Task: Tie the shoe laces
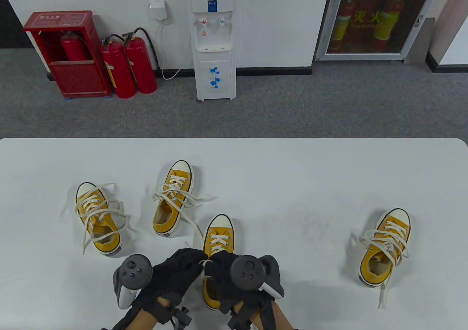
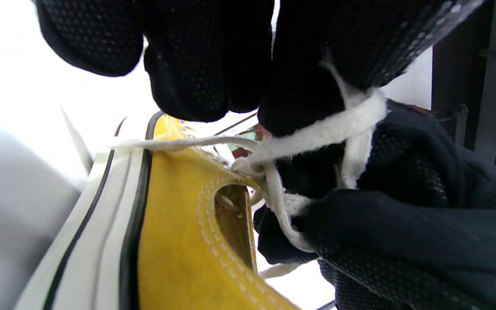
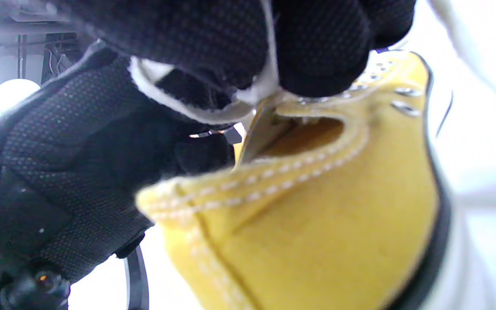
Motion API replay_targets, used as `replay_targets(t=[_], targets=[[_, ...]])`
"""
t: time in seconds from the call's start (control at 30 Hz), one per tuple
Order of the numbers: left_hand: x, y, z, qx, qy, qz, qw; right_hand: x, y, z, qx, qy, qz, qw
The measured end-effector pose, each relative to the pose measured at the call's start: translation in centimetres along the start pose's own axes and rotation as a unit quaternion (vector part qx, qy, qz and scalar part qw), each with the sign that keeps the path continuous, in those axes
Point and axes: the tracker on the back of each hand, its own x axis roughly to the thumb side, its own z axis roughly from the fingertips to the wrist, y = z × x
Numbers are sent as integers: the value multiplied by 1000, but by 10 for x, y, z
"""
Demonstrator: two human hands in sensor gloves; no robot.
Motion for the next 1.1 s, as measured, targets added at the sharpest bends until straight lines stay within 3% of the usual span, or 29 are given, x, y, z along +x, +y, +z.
replay_targets(t=[0.3,0.57,0.83,1.1], targets=[[14,5,4,67,-18,-65,995,2,1,0,2,-2,4,1000],[-8,23,2,108,57,-68,990,-23,-13,-2,-5,42,-109,993],[-27,39,0,116,116,-87,983,-63,-36,4,-85,114,-219,965],[-34,41,-2,99,143,-93,980,-96,-54,14,-163,183,-216,945]])
